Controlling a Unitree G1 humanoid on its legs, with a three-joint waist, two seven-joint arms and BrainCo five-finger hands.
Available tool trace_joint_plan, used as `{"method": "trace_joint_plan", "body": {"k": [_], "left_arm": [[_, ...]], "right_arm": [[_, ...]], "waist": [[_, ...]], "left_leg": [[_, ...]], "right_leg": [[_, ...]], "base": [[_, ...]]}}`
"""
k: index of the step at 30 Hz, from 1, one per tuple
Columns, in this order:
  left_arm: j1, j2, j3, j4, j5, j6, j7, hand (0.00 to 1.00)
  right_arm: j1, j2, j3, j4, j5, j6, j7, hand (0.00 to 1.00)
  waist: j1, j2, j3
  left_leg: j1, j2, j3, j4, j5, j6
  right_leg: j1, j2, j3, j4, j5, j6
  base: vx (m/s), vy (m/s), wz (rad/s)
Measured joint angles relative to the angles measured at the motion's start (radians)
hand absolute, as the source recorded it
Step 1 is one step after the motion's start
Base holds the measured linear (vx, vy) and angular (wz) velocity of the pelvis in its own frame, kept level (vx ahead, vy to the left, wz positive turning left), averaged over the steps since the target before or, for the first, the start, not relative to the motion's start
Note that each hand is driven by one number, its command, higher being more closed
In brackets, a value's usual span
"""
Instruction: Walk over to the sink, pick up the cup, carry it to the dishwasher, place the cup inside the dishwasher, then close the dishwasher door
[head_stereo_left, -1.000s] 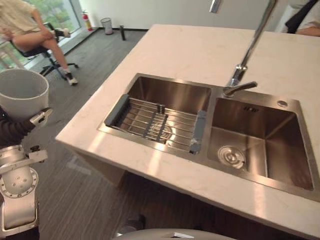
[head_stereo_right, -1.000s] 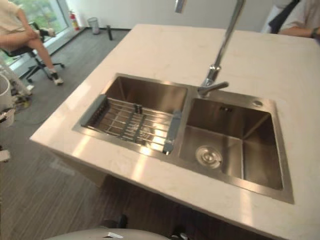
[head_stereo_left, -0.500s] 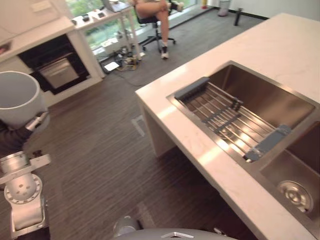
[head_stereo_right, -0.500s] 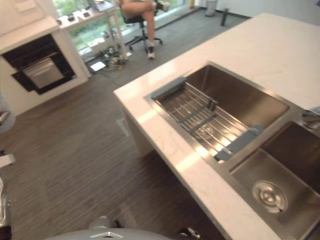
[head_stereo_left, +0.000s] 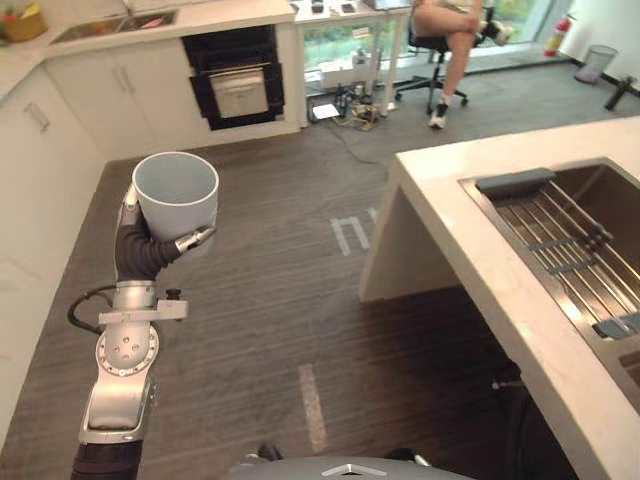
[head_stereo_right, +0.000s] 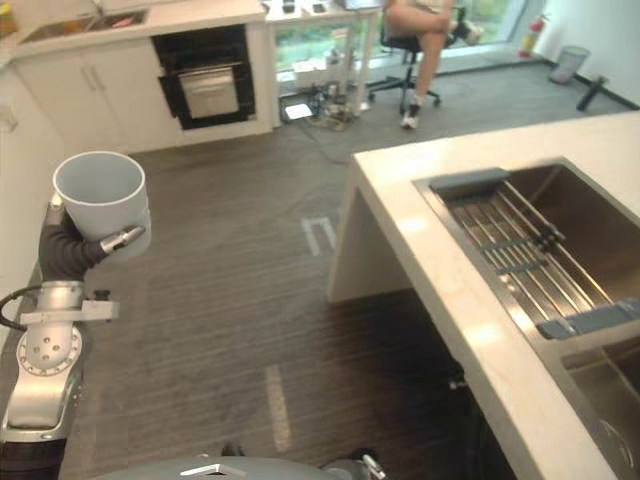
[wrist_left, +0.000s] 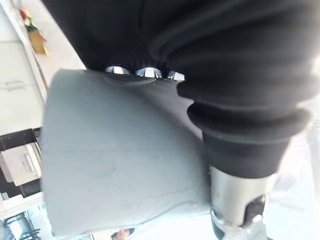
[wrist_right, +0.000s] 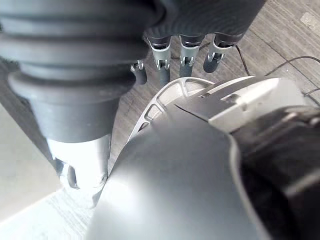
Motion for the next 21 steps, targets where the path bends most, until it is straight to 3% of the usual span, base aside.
{"method": "trace_joint_plan", "body": {"k": [3,8,13,17,21], "left_arm": [[0.033,-0.009,-0.016,0.009,-0.036,-0.002,-0.006,1.0],[0.035,-0.066,-0.07,0.042,-0.056,-0.009,0.022,1.0],[0.035,-0.093,-0.103,0.042,-0.056,-0.014,0.025,1.0],[0.035,-0.117,-0.103,0.043,-0.059,-0.014,0.057,1.0],[0.035,-0.139,-0.104,0.043,-0.121,-0.014,0.068,1.0]], "right_arm": [[-0.007,0.002,0.0,0.026,0.003,-0.002,0.0,0.0],[-0.012,-0.009,0.004,0.033,0.01,-0.005,0.007,0.0],[-0.013,-0.01,0.039,0.032,0.008,0.011,0.03,0.0],[-0.019,-0.01,0.085,0.033,0.01,0.034,0.069,0.0],[-0.032,-0.013,0.158,0.033,0.01,0.04,0.071,0.0]], "waist": [[0.005,-0.007,0.008],[0.02,-0.003,0.018],[0.018,-0.016,0.014],[0.017,-0.042,0.008],[0.012,-0.055,0.0]], "left_leg": [[-0.01,-0.002,-0.056,0.0,0.014,-0.013],[-0.017,0.005,-0.112,-0.001,0.04,-0.033],[-0.013,0.007,-0.129,-0.001,0.046,-0.038],[-0.002,0.007,-0.124,-0.001,0.049,-0.037],[0.001,0.001,-0.101,-0.001,0.046,-0.031]], "right_leg": [[0.017,0.05,0.148,-0.012,-0.046,-0.001],[0.036,0.09,0.218,-0.039,-0.068,0.009],[0.041,0.128,0.298,-0.082,-0.062,0.007],[0.051,0.145,0.336,-0.124,-0.035,0.0],[0.039,0.15,0.364,-0.142,-0.011,0.0]], "base": [[-0.02,0.019,0.77],[-0.05,0.007,0.32],[0.0,-0.003,-0.02],[0.05,0.007,-0.2],[0.08,0.015,-0.18]]}}
